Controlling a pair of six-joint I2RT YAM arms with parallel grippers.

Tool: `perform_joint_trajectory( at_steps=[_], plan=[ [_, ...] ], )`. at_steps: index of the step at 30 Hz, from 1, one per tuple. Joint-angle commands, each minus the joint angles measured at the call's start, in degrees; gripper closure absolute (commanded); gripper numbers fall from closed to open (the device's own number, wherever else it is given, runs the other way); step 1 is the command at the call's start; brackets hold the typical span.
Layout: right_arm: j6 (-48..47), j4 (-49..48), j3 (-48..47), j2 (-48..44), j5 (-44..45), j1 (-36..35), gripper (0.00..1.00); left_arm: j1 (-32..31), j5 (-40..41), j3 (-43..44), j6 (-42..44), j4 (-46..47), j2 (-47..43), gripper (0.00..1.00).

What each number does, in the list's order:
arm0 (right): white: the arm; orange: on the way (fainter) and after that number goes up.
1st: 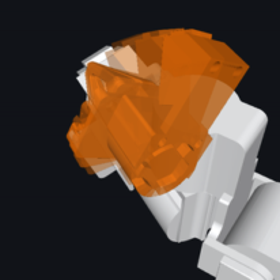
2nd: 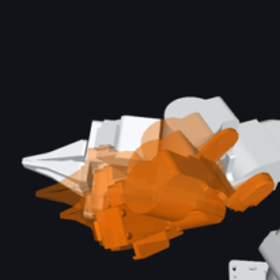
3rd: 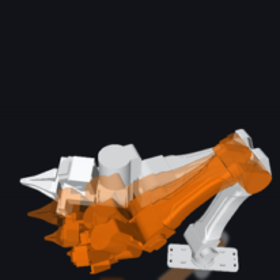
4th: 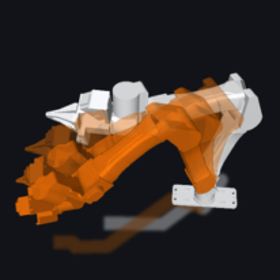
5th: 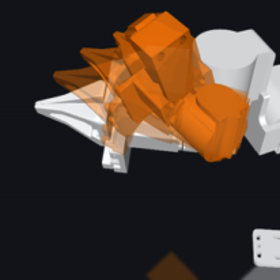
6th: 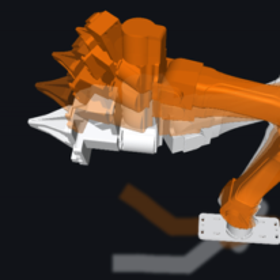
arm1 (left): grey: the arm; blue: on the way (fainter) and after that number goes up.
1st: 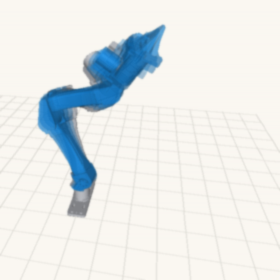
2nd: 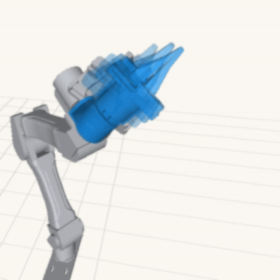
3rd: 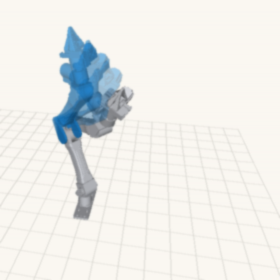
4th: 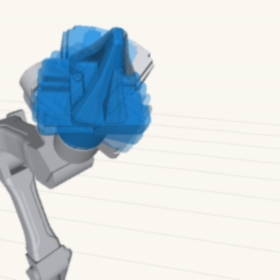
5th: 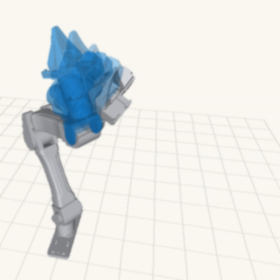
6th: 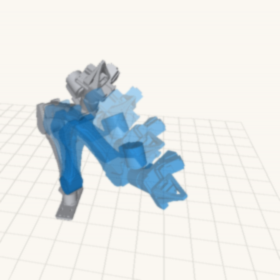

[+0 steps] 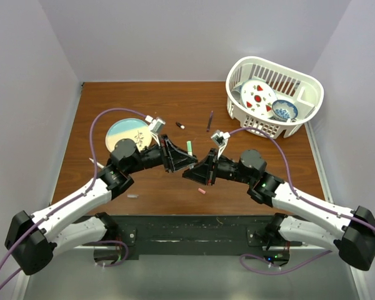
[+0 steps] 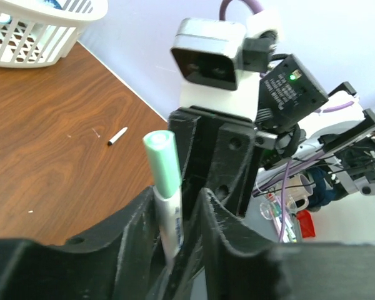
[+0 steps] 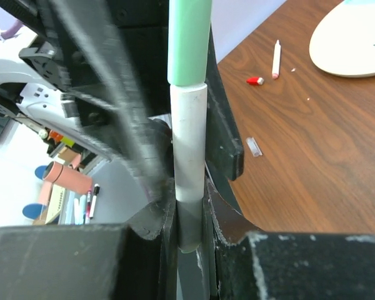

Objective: Insert the pens into the pen caps

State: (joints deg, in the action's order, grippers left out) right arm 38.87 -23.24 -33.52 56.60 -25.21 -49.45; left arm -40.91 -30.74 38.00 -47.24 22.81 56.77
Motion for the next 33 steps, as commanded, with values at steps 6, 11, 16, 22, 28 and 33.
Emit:
perform_joint_trajectory(
  at_steps=[6,11,16,22,28,33],
  plan=[
    [-0.9,-1.4,-1.3,-2.6,-0.1,-0.3,1.00,0.0,1.8,5.5,9.2,-6.9,-4.8,0.13],
    [-0.6,-1.5,-0.8,-3.4,-0.8,-0.4,1.00,0.2,-1.1,7.3,12.8,-8.5,-4.8,0.00],
    [-0.6,-0.8,-1.2,-3.3,-3.0,-0.6,1.00,0.3,-0.2,10.0,13.3,-8.7,-2.3,0.00],
    [-1.0,0.7,-1.3,-4.7,-3.8,-1.0,1.00,0.4,-1.5,11.7,13.8,-6.6,-1.3,0.00],
    [-0.4,0.3,-0.2,-5.0,-3.6,-1.4,1.00,0.6,2.8,12.7,14.2,-9.0,-2.7,0.08],
    [0.4,-0.6,0.4,-5.2,-4.1,-1.7,1.00,0.5,4.5,13.3,13.7,-10.2,-3.2,0.14]
  ],
)
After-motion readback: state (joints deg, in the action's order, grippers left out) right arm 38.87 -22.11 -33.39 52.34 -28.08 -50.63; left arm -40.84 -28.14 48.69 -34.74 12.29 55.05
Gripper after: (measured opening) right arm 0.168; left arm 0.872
